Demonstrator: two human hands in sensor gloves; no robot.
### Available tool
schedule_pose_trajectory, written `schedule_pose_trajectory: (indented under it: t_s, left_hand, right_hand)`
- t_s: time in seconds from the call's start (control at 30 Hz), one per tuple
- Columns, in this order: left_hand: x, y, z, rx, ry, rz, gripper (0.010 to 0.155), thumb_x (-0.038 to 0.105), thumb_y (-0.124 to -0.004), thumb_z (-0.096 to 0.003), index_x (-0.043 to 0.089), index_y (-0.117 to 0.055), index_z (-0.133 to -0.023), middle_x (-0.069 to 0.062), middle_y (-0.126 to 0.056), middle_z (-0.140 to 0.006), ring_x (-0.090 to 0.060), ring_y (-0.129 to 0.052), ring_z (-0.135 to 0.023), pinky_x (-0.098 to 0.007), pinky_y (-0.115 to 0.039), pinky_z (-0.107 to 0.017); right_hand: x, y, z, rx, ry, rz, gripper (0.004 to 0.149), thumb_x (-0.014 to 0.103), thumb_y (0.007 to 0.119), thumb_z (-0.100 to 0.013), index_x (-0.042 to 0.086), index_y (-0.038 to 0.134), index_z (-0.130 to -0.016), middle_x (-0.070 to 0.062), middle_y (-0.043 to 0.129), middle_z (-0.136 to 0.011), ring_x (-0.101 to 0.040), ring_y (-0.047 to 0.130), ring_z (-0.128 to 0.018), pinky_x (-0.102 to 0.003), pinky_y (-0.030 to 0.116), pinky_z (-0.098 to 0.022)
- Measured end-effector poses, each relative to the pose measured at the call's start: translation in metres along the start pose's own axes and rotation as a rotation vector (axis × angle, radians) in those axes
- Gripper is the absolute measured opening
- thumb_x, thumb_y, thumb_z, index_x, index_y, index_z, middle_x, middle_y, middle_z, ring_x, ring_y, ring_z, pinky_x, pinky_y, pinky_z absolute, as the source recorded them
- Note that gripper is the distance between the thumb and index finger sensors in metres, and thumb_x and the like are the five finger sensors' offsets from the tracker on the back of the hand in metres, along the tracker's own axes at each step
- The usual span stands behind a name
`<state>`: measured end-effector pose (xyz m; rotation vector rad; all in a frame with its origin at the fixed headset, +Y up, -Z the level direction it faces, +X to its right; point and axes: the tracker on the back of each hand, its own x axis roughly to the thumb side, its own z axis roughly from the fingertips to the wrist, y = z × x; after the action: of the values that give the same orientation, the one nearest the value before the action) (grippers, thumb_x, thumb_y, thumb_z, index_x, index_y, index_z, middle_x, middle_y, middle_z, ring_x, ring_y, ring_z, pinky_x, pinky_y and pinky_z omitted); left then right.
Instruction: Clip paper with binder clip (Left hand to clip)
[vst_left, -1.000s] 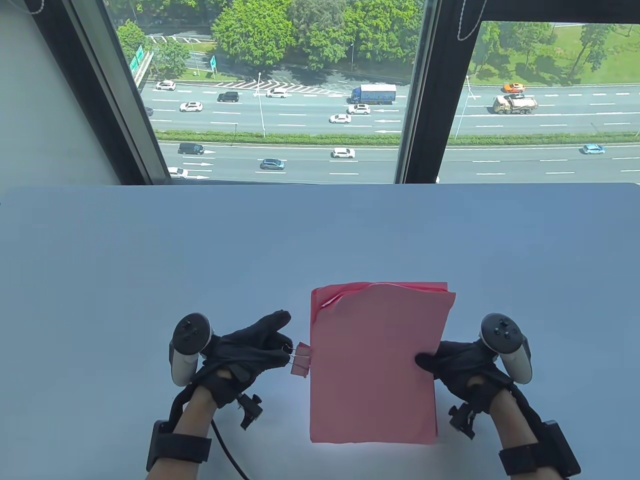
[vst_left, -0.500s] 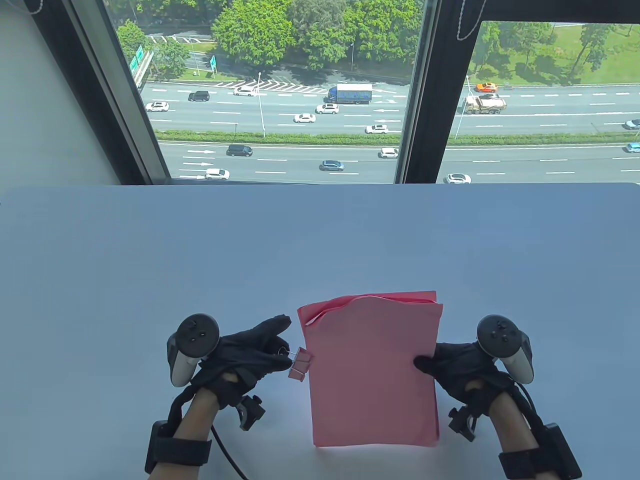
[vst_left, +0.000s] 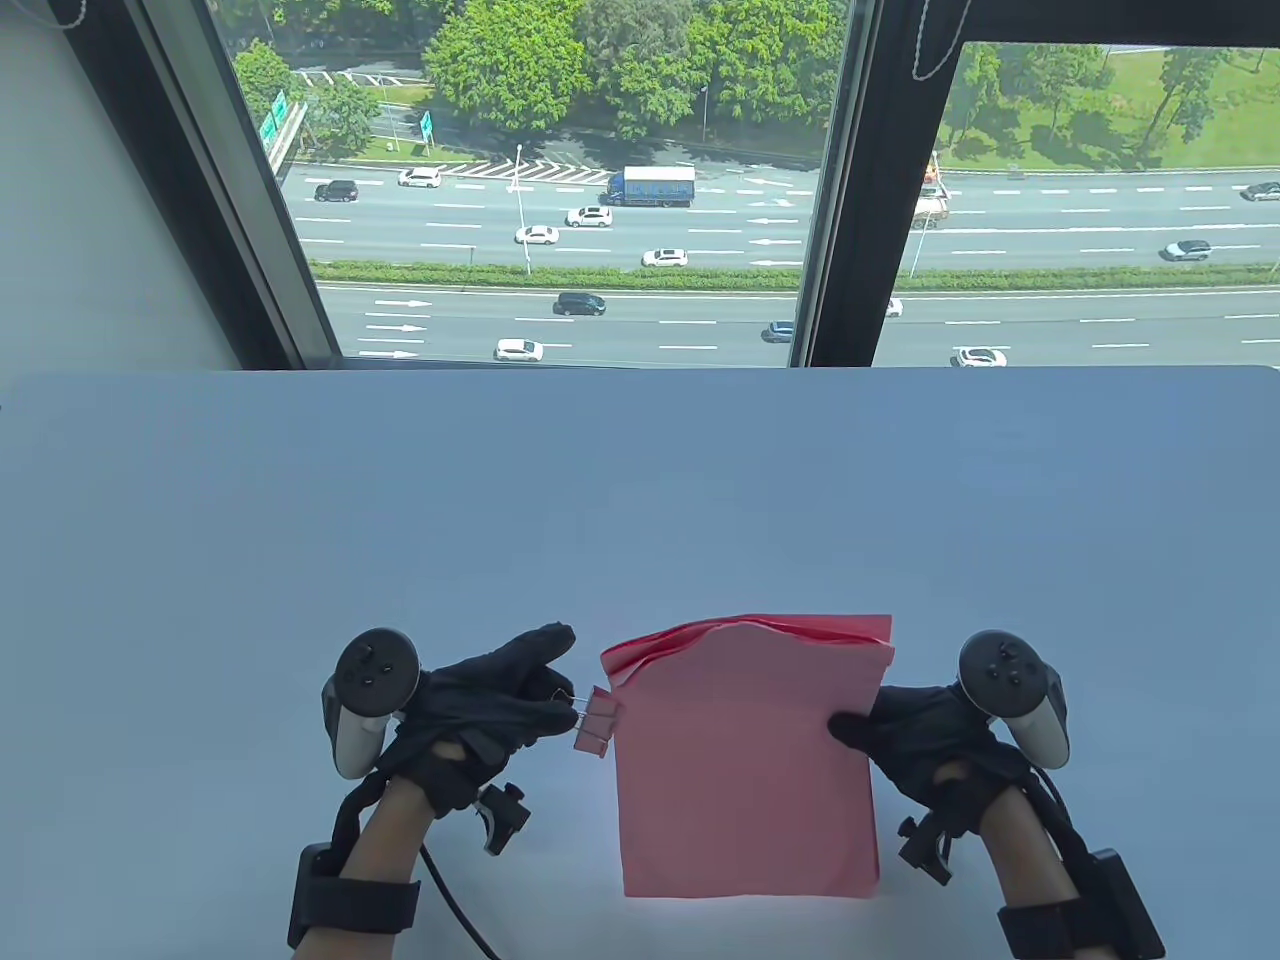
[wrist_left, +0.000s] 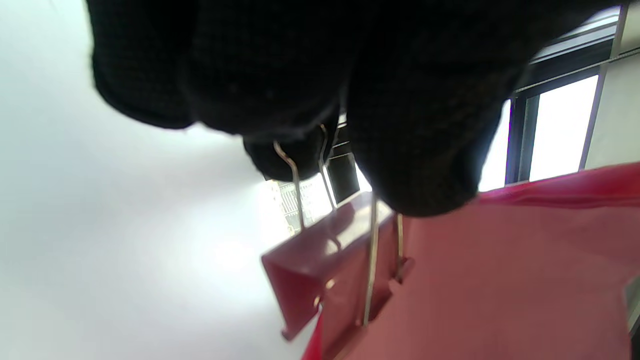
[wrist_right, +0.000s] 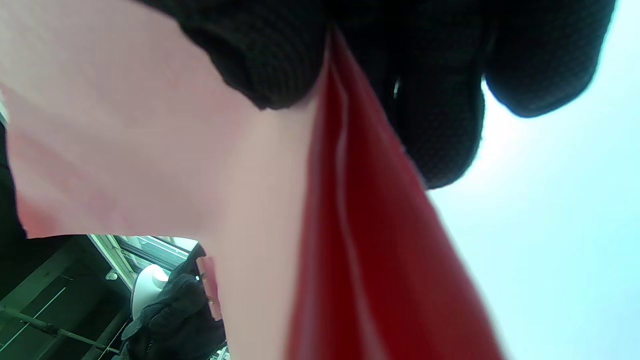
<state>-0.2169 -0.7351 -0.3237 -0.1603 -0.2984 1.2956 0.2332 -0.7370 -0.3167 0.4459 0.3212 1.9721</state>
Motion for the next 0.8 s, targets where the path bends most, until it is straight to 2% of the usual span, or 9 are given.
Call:
schedule_pose_trajectory:
  t_s: [0.3, 0.43, 0.57, 0.7, 0.8]
  left_hand:
    - [-0.008, 0.001, -0.003, -0.035, -0.001, 0.113, 0.076, 0.039, -0.105, -0.0276, 0.017, -0.081, -0.096, -0.010, -0.104, -0.067, -0.008, -0.104, -0.021, -0.043, -0.092, -0.044]
    - [-0.008, -0.005, -0.004, -0.065, -0.017, 0.195, 0.075, 0.038, -0.105, -0.0275, 0.018, -0.082, -0.096, -0.011, -0.104, -0.067, -0.008, -0.104, -0.020, -0.043, -0.092, -0.045]
    - [-0.006, -0.009, -0.005, -0.094, -0.036, 0.224, 0.075, 0.038, -0.105, -0.0277, 0.018, -0.082, -0.096, -0.010, -0.104, -0.068, -0.008, -0.104, -0.020, -0.043, -0.092, -0.045]
    - [-0.006, -0.009, -0.005, -0.089, -0.026, 0.175, 0.075, 0.038, -0.105, -0.0277, 0.018, -0.082, -0.096, -0.011, -0.104, -0.068, -0.008, -0.103, -0.020, -0.044, -0.092, -0.045]
    - [-0.003, -0.009, -0.004, -0.067, -0.016, 0.067, 0.075, 0.039, -0.105, -0.0277, 0.018, -0.082, -0.096, -0.011, -0.103, -0.068, -0.008, -0.103, -0.020, -0.044, -0.092, -0.045]
  right_hand:
    - [-0.003, -0.009, 0.001, -0.003, -0.008, -0.125, 0.042, 0.027, 0.083, -0.042, 0.013, 0.093, -0.080, -0.006, 0.105, -0.056, -0.037, 0.102, -0.055, -0.057, 0.079, -0.046]
    - [-0.006, -0.006, 0.000, 0.033, 0.008, -0.135, 0.042, 0.027, 0.082, -0.042, 0.013, 0.093, -0.080, -0.006, 0.105, -0.056, -0.037, 0.102, -0.055, -0.056, 0.078, -0.046]
    - [-0.006, -0.006, 0.000, 0.025, 0.015, -0.117, 0.042, 0.028, 0.082, -0.042, 0.013, 0.093, -0.080, -0.006, 0.105, -0.056, -0.036, 0.102, -0.055, -0.056, 0.079, -0.046]
    - [-0.005, -0.006, 0.001, 0.014, 0.015, -0.095, 0.042, 0.028, 0.082, -0.042, 0.013, 0.093, -0.080, -0.006, 0.105, -0.055, -0.037, 0.102, -0.054, -0.056, 0.079, -0.045]
    - [0.000, -0.001, 0.001, 0.019, 0.012, -0.041, 0.042, 0.028, 0.083, -0.042, 0.011, 0.093, -0.080, -0.007, 0.105, -0.055, -0.037, 0.103, -0.054, -0.056, 0.079, -0.045]
